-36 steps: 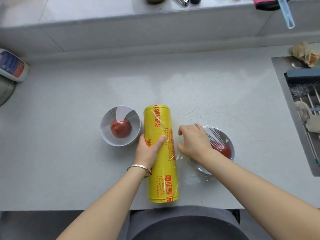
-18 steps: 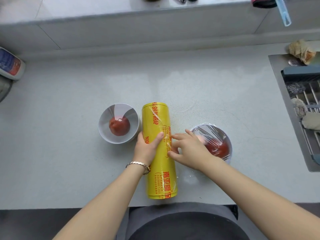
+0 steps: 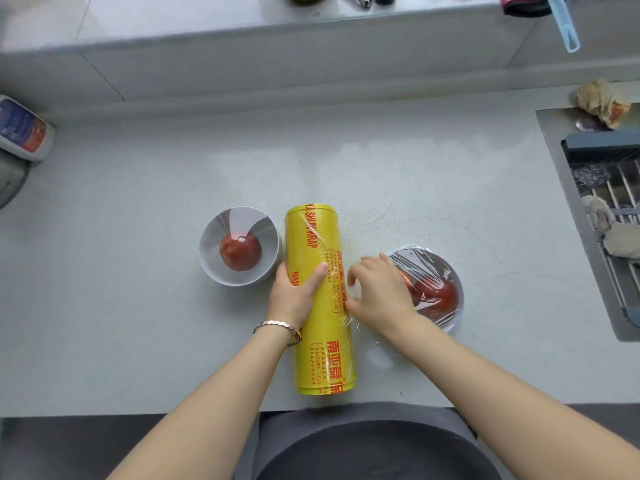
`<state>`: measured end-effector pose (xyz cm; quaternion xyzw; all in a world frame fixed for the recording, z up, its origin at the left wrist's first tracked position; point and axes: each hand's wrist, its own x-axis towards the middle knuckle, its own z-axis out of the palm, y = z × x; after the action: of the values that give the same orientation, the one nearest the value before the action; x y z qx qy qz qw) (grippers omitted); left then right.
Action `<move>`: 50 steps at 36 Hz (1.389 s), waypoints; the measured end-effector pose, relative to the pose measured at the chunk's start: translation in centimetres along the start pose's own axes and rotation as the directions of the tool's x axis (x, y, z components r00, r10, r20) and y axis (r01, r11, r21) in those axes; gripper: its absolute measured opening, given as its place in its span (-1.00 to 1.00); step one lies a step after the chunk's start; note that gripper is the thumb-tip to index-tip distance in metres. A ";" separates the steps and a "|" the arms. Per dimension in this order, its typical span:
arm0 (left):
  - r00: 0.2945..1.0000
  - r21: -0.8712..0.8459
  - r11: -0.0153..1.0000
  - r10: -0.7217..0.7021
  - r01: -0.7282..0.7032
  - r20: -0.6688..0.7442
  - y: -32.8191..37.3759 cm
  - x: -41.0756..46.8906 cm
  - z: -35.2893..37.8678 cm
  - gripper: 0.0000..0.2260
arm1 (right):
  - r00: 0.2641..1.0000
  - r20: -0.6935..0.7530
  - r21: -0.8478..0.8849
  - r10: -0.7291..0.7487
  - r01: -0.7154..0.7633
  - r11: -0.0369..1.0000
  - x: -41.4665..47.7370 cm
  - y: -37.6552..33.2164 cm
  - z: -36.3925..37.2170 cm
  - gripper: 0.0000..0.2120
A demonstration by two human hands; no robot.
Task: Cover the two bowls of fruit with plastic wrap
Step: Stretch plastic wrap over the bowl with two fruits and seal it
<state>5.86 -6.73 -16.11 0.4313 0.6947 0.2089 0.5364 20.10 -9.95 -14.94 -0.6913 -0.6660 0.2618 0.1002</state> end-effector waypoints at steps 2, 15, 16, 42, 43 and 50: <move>1.000 -0.007 1.000 -0.001 0.001 -0.002 0.0 0.0 0.0 -0.50 | 1.000 0.007 0.029 -0.002 0.002 1.000 -0.5 0.0 -0.3 -0.83; 1.000 -0.007 1.000 -0.002 0.002 -0.003 -0.2 0.1 0.0 -0.45 | 0.962 -0.077 0.035 -0.262 0.266 0.963 -2.5 1.2 0.8 -0.67; 1.000 -0.011 1.000 -0.002 0.002 -0.002 -0.2 0.1 0.0 -0.45 | 0.970 -0.056 0.088 -0.235 0.239 0.967 -2.8 1.3 0.6 -0.67; 1.000 0.006 1.000 -0.003 0.003 0.004 -0.1 0.0 0.0 -0.45 | 0.967 -0.099 -0.057 -0.233 0.228 0.972 -2.6 1.4 1.8 -0.81; 1.000 0.004 1.000 -0.002 0.002 0.004 -0.1 0.0 0.0 -0.45 | 0.972 -0.097 -0.044 -0.215 0.212 0.976 -2.9 1.4 1.8 -0.80; 1.000 -0.016 1.000 -0.005 0.005 0.016 -0.2 0.0 -0.1 -0.45 | 0.988 -0.087 -0.039 -0.131 0.128 0.991 -5.1 2.1 1.4 -0.83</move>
<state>5.74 -6.84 -16.20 0.4269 0.6898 0.2098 0.5458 21.31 -15.38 -15.99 -0.6590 -0.7087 0.2127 0.1352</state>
